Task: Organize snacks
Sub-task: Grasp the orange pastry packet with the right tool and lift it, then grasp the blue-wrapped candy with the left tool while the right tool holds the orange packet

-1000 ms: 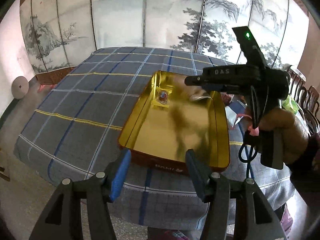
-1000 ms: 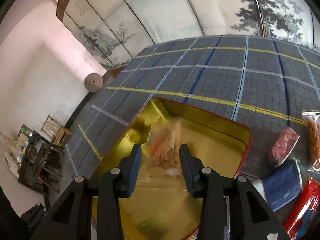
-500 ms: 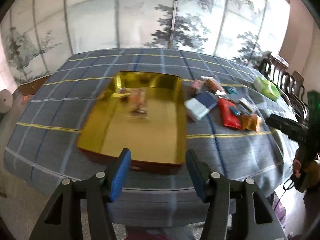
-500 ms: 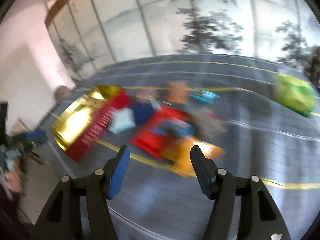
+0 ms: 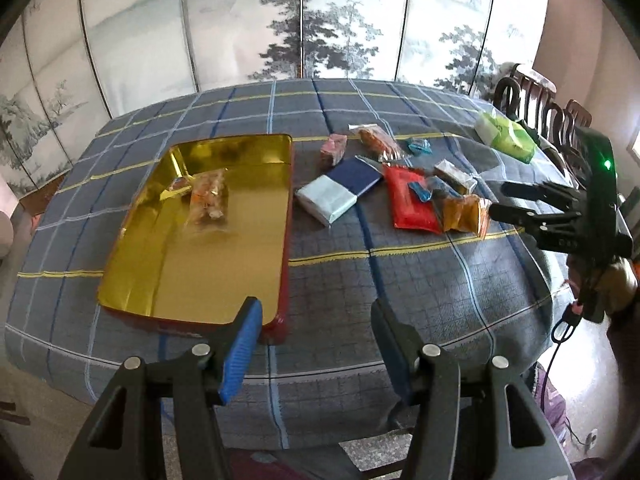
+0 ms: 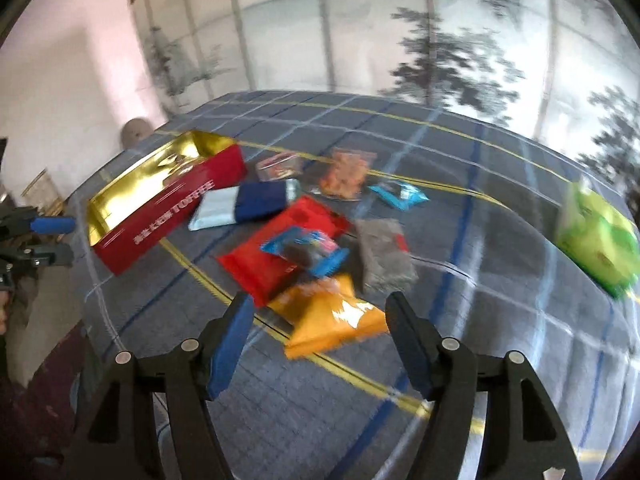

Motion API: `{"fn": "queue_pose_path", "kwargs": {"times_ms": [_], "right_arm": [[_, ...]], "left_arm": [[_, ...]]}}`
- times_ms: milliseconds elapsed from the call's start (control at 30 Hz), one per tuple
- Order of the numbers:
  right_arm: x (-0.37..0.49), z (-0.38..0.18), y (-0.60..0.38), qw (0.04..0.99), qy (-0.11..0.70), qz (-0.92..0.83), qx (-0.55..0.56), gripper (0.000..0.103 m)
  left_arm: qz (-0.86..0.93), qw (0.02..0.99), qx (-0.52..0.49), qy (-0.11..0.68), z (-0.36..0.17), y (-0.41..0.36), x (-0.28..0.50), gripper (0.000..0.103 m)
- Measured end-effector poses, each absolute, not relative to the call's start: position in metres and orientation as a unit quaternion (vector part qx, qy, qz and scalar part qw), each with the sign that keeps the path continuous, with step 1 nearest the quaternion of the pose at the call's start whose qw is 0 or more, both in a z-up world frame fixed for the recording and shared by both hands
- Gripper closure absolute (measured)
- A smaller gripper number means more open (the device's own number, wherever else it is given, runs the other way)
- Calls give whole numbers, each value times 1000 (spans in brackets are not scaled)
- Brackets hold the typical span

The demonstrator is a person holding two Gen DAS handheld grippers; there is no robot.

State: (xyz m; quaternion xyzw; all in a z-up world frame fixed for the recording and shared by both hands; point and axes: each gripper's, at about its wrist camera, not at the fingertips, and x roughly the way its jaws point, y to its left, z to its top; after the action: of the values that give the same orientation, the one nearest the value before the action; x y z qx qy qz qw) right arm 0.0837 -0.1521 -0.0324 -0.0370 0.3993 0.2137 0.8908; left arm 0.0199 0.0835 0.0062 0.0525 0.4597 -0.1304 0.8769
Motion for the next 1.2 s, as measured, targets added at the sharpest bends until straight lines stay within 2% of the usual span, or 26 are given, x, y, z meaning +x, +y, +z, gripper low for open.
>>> {"fn": "queue_pose_path", "kwargs": {"times_ms": [133, 167, 200, 267, 367, 467, 633, 767, 833, 867, 967, 1100, 1200], "right_arm": [[99, -50, -142, 871, 423, 241, -68, 40], [102, -53, -141, 868, 426, 243, -75, 45], [106, -56, -140, 863, 431, 249, -81, 55], [112, -59, -143, 855, 445, 255, -78, 68], [110, -61, -144, 846, 458, 257, -86, 72], [101, -59, -139, 841, 462, 254, -122, 72], [99, -55, -137, 827, 469, 273, -148, 66], [111, -62, -132, 808, 487, 294, -155, 46], [110, -68, -131, 801, 496, 298, -154, 48], [105, -70, -133, 807, 488, 291, -162, 55], [92, -65, -148, 824, 478, 271, -142, 62], [75, -57, -202, 866, 453, 194, -84, 63], [74, -57, -272, 896, 439, 63, -28, 63]], "left_arm": [[-133, 867, 52, 478, -1, 76, 26, 45], [-134, 865, 53, 481, -3, 74, 27, 45], [-135, 863, 55, 483, -4, 71, 28, 45], [-136, 862, 62, 485, -5, 67, 29, 45], [-138, 862, 72, 482, -3, 58, 32, 45], [-144, 861, 73, 483, -2, 48, 36, 45], [-158, 858, 76, 483, 0, 30, 37, 45], [-163, 858, 94, 478, 2, 18, 33, 45], [-161, 859, 105, 475, 4, 15, 32, 45], [-160, 860, 108, 473, 4, 14, 32, 45], [-172, 859, 109, 470, 7, 10, 38, 45], [-225, 862, 128, 437, 16, -9, 48, 45], [-311, 841, 144, 419, 17, -33, 60, 45]]}}
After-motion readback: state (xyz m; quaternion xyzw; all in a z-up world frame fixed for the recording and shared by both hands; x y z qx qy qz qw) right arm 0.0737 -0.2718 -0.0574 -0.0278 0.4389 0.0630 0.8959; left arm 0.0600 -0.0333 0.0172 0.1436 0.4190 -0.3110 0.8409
